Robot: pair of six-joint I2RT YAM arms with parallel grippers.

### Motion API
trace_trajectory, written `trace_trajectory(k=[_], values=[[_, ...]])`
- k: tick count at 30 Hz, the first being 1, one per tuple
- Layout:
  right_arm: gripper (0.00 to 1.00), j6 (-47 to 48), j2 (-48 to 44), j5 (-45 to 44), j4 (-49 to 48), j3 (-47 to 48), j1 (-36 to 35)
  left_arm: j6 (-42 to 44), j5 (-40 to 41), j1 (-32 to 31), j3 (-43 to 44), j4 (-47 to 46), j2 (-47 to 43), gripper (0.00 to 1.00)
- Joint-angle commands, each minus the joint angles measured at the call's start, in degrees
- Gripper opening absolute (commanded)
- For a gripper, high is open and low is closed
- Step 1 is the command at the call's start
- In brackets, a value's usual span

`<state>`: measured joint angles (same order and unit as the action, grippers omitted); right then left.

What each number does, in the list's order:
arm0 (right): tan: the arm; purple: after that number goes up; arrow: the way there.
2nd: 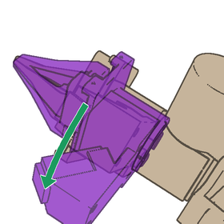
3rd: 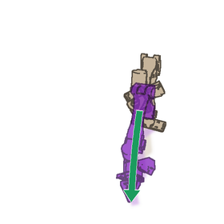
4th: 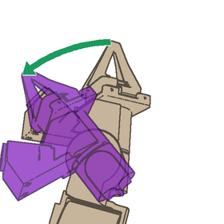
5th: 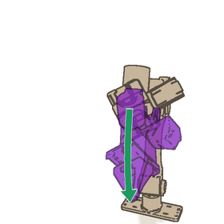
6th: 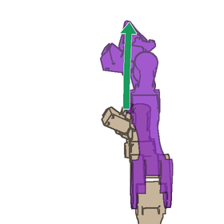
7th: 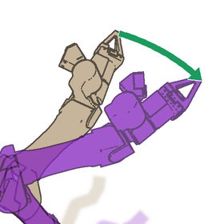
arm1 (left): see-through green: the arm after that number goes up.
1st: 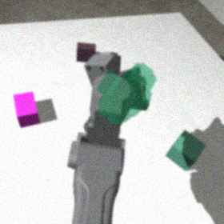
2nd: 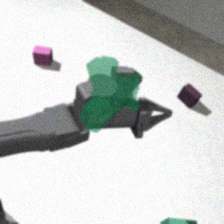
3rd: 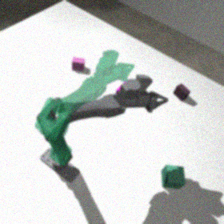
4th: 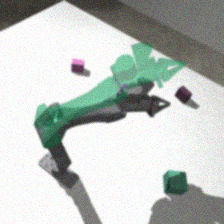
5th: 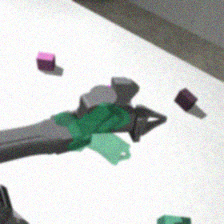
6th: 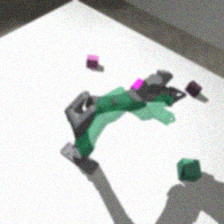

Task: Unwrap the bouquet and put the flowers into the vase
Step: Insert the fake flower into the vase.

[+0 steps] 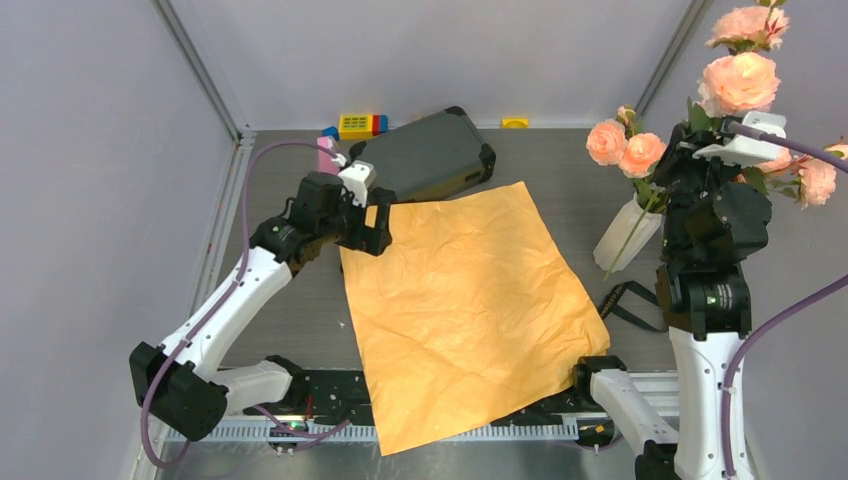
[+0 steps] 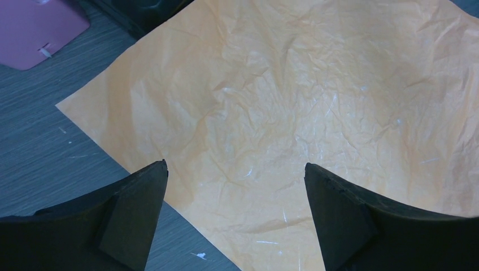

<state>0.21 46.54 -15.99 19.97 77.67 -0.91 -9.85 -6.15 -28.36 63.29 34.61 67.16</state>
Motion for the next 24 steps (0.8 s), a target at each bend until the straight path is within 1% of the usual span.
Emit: trace_trajectory(k=[1, 3, 8, 14, 20, 24], values=[[0.00, 9.8, 1.8, -7.4, -21.5, -2.5, 0.1, 0.8, 1.9, 3.2, -0.3, -1.3, -1.9, 0.94], [0.00, 11.3, 2.9, -6.8, -25.6, -3.1, 0.1, 0.8, 2.4, 4.4, -0.2, -1.2, -1.9, 0.95], [0.00, 14.4, 5.2, -6.5, -32.4, -3.5, 0.1, 0.8, 2.6, 6.3, -0.4, -1.3, -1.8, 0.95], [0.00, 17.1, 7.4, -9.0, -41.5, -3.9, 0.1, 0.8, 2.6, 7.3, -0.4, -1.3, -1.3, 0.95], [0.00, 18.1, 9.5, -9.9, -42.9, -1.7, 0.1, 0.8, 2.8, 7.7, -0.5, -1.4, -0.9, 0.95], [0.00, 18.2, 10.8, -11.1, -42.4, 0.2, 0.1, -0.2, 4.7, 8.3, -0.8, -1.9, -2.0, 0.95]])
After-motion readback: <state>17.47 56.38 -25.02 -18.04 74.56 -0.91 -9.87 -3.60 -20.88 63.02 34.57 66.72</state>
